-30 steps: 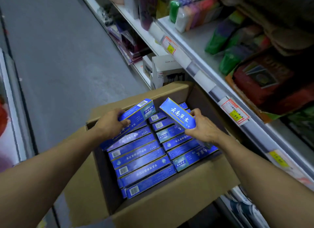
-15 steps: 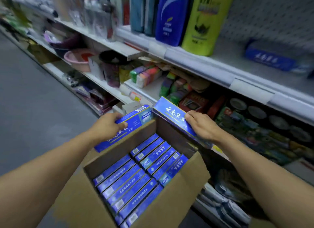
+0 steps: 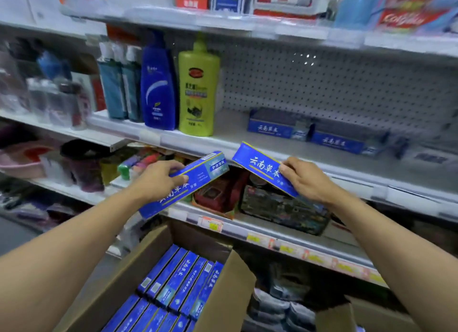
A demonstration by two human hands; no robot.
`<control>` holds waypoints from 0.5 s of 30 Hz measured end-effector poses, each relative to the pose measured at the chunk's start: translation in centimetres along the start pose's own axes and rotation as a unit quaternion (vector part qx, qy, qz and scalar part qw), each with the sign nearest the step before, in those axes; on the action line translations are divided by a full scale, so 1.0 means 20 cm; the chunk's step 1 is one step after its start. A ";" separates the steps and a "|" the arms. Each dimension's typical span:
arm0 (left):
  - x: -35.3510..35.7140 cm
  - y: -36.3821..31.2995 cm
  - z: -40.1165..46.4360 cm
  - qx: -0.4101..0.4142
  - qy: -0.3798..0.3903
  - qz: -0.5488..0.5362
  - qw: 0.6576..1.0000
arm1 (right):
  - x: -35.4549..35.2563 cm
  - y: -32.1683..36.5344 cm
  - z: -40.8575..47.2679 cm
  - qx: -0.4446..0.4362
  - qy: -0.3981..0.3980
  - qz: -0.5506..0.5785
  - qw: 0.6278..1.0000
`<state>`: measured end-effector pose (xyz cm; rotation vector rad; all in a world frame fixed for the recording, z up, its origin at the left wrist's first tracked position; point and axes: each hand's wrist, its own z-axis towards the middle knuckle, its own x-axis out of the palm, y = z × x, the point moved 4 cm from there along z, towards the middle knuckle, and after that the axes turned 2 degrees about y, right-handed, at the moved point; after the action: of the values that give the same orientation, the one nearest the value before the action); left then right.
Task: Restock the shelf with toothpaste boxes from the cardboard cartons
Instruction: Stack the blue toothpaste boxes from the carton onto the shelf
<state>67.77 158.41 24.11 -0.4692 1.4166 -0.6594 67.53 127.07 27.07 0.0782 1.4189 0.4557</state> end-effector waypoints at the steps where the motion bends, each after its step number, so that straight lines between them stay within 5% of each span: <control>1: 0.01 -0.06 0.03 0.015 0.004 0.007 1.000 | -0.05 -0.04 -0.02 0.008 -0.010 -0.010 1.000; 15: 0.29 -0.73 0.65 0.150 0.009 0.091 0.985 | -0.48 -0.76 0.02 0.148 -0.079 -0.088 0.982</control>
<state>78.80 142.58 30.93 -0.0959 1.3303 -0.7137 71.15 110.00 31.27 0.2223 1.3151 0.0878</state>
